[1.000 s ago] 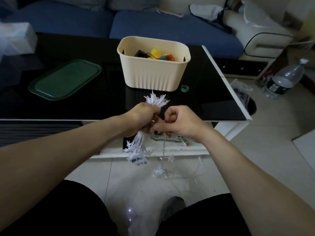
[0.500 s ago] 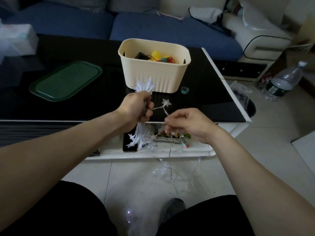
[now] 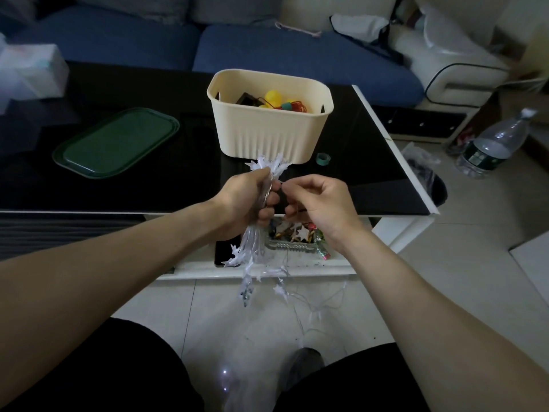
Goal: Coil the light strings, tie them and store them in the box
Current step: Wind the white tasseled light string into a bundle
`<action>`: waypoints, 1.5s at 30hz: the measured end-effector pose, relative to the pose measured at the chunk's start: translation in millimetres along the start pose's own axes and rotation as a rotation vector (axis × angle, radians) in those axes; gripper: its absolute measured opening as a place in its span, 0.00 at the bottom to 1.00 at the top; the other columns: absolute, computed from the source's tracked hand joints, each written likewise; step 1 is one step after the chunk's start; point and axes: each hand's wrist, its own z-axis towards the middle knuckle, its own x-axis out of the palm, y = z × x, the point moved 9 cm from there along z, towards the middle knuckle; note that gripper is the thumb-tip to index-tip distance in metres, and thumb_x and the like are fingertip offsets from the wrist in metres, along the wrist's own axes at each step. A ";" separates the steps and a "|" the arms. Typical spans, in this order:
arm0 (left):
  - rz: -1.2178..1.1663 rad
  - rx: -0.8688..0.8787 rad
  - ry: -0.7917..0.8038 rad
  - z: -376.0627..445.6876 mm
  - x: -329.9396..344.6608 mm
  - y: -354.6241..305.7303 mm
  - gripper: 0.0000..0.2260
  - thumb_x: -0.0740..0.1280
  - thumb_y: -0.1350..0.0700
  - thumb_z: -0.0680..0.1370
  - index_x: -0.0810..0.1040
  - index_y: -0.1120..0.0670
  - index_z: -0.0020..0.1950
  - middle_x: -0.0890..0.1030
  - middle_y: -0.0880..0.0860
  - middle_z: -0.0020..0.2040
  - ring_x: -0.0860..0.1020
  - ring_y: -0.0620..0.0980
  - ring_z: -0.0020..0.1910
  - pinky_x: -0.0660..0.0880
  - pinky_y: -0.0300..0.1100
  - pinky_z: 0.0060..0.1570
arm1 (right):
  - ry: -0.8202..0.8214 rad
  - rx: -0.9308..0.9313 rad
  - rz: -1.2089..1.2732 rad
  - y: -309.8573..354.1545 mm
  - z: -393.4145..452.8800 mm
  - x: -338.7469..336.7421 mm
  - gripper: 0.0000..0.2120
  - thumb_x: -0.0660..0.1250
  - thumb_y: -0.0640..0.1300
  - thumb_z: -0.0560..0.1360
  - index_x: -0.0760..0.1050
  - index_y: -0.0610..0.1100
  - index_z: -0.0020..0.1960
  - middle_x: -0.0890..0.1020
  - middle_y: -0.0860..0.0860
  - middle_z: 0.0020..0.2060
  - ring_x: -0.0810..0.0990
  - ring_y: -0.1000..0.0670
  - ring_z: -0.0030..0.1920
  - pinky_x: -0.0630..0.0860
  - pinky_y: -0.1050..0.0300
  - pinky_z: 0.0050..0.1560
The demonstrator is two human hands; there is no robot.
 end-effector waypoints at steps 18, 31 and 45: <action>0.056 0.111 0.072 -0.8 9.8 -8.6 0.15 0.54 0.51 0.84 0.69 0.52 0.40 0.65 0.49 0.27 0.59 0.46 0.24 0.57 0.41 0.29 | -0.016 -0.067 0.064 5.6 -0.5 3.2 0.05 0.70 0.36 0.78 0.82 0.45 0.50 0.84 0.49 0.40 0.81 0.56 0.34 0.78 0.62 0.39; 0.051 0.072 0.059 -3.7 9.7 -4.4 0.15 0.52 0.50 0.85 0.70 0.54 0.43 0.67 0.52 0.30 0.61 0.48 0.25 0.59 0.40 0.29 | -0.063 -0.139 0.013 14.3 -2.7 4.6 0.04 0.72 0.35 0.77 0.82 0.41 0.50 0.83 0.49 0.37 0.80 0.57 0.33 0.78 0.64 0.36; 0.305 0.229 0.024 -8.7 8.9 -13.6 0.14 0.58 0.56 0.85 0.70 0.56 0.40 0.66 0.49 0.28 0.62 0.44 0.22 0.61 0.37 0.25 | 0.012 0.272 -0.086 -26.2 -1.3 5.1 0.22 0.71 0.56 0.77 0.82 0.35 0.53 0.87 0.40 0.45 0.86 0.46 0.41 0.85 0.48 0.50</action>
